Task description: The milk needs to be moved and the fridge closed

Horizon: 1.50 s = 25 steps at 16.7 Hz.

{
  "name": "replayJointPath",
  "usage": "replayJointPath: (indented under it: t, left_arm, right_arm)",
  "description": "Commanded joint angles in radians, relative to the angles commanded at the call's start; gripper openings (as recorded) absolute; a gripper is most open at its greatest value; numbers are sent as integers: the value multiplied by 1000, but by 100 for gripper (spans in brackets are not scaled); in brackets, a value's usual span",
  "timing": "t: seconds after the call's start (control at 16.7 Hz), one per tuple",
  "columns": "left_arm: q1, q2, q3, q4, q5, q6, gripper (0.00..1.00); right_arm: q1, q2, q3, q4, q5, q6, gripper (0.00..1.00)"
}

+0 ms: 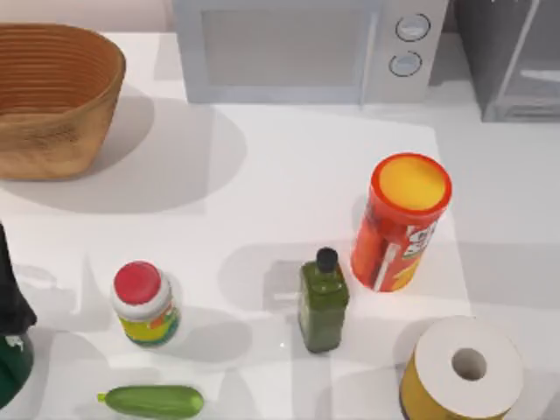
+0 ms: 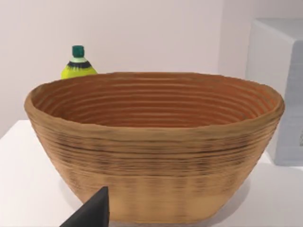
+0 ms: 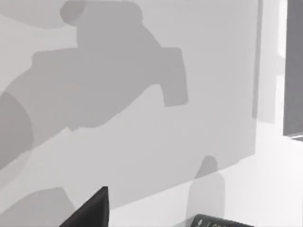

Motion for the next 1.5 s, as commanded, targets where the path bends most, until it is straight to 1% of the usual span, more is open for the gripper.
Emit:
replayJointPath:
  t: [0.24,0.42,0.6,0.78,0.9,1.02,1.38,1.5]
  left_arm:
    - [0,0,0,0,0,0,100]
    - [0,0,0,0,0,0,100]
    - [0,0,0,0,0,0,100]
    - [0,0,0,0,0,0,100]
    - [0,0,0,0,0,0,100]
    - [0,0,0,0,0,0,100]
    - [0,0,0,0,0,0,100]
    - [0,0,0,0,0,0,100]
  right_arm:
    - [-333,366,124,2,-197,-367,100]
    - [-558,638,194,-6,-337,-614,100]
    - [-743,883,241,-24,-456,-821,100]
    - [-874,1076,267,-46,-545,-980,100]
    - [-926,1158,275,-59,-584,-1052,100]
    - [-948,1195,279,-67,-602,-1087,100]
    - [-945,1197,276,-65,-602,-1088,100]
    - [-926,1201,274,-39,-599,-1056,100]
